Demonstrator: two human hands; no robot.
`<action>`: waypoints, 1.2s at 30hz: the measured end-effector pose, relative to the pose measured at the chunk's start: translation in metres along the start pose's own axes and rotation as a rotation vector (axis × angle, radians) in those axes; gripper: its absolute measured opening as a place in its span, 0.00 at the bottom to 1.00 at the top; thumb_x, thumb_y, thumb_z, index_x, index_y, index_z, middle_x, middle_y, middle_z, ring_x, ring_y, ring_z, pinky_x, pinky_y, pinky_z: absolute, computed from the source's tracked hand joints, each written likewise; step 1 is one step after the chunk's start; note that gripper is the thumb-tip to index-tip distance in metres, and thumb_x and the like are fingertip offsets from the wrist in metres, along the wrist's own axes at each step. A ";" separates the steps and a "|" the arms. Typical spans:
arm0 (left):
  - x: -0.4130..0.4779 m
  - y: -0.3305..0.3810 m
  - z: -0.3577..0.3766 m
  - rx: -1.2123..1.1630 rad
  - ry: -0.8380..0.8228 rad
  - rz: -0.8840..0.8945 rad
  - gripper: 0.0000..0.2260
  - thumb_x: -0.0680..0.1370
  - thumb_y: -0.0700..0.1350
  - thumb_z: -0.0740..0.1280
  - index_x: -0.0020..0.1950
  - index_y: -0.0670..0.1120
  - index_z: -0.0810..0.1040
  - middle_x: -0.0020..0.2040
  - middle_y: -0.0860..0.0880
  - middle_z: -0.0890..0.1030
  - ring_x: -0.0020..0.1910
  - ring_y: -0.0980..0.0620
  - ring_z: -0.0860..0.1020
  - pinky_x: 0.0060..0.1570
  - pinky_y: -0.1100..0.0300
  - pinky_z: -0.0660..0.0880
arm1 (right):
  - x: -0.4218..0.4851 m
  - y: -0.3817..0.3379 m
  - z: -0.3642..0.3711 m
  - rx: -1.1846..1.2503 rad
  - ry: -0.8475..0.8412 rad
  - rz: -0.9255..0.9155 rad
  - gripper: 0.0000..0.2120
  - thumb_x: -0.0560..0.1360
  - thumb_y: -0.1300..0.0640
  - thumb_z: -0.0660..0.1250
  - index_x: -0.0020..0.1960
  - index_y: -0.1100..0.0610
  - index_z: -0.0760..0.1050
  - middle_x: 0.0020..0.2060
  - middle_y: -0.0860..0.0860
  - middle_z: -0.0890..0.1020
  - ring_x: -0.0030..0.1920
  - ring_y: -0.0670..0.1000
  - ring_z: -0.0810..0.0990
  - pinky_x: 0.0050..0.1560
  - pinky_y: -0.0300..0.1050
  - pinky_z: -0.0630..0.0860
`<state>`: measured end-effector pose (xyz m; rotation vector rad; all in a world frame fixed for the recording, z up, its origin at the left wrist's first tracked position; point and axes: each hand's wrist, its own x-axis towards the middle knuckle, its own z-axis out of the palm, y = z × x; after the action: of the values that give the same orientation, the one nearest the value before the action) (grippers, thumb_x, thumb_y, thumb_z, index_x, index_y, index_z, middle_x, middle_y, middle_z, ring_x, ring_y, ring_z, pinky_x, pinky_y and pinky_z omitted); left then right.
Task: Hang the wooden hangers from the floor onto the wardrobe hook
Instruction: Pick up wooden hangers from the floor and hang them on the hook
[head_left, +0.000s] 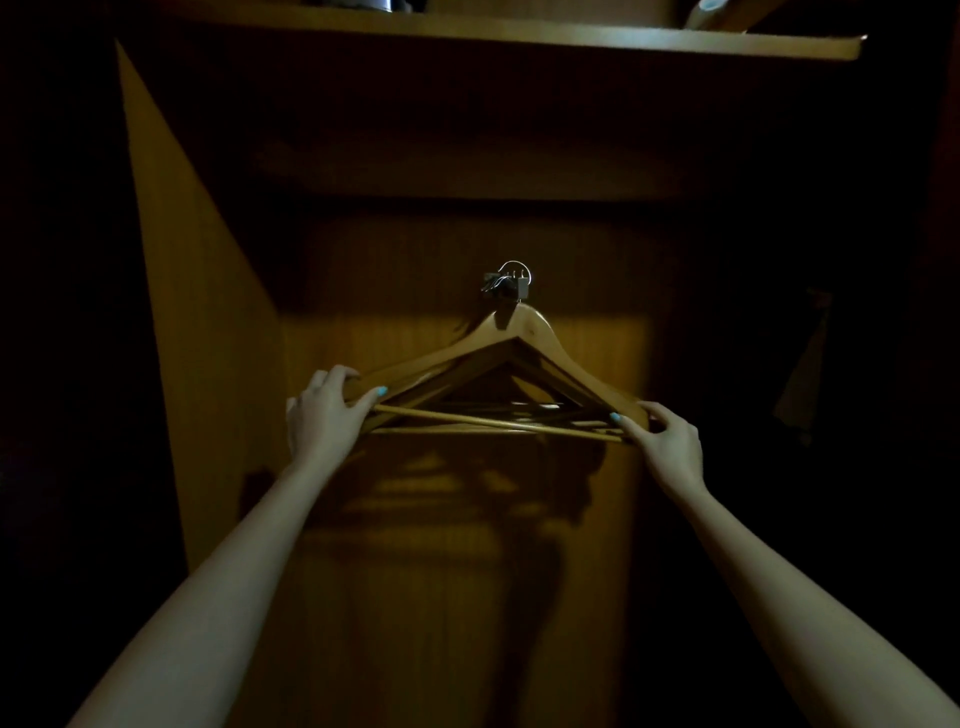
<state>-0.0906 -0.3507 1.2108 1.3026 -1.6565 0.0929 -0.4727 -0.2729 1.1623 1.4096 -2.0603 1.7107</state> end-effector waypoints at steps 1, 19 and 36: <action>-0.002 -0.001 0.005 0.002 -0.008 -0.006 0.18 0.77 0.55 0.65 0.62 0.46 0.74 0.58 0.45 0.76 0.56 0.43 0.75 0.60 0.46 0.68 | 0.003 0.003 0.001 -0.006 -0.010 -0.001 0.23 0.72 0.45 0.71 0.64 0.55 0.76 0.59 0.55 0.80 0.60 0.55 0.78 0.59 0.54 0.76; -0.032 -0.014 0.057 -0.088 -0.018 -0.090 0.19 0.78 0.54 0.64 0.67 0.49 0.72 0.66 0.48 0.75 0.65 0.43 0.71 0.61 0.39 0.69 | 0.026 0.026 0.026 -0.174 0.001 -0.032 0.23 0.74 0.45 0.68 0.68 0.51 0.73 0.65 0.57 0.70 0.67 0.59 0.67 0.68 0.58 0.67; -0.057 0.000 0.042 -0.082 0.050 0.070 0.21 0.77 0.46 0.66 0.68 0.43 0.69 0.67 0.44 0.69 0.68 0.45 0.65 0.61 0.49 0.69 | -0.017 0.016 0.020 -0.303 -0.019 0.060 0.32 0.77 0.43 0.62 0.76 0.53 0.57 0.73 0.63 0.61 0.74 0.63 0.56 0.71 0.62 0.58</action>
<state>-0.1210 -0.3352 1.1489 1.1717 -1.6463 0.0977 -0.4655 -0.2810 1.1337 1.2851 -2.2740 1.3350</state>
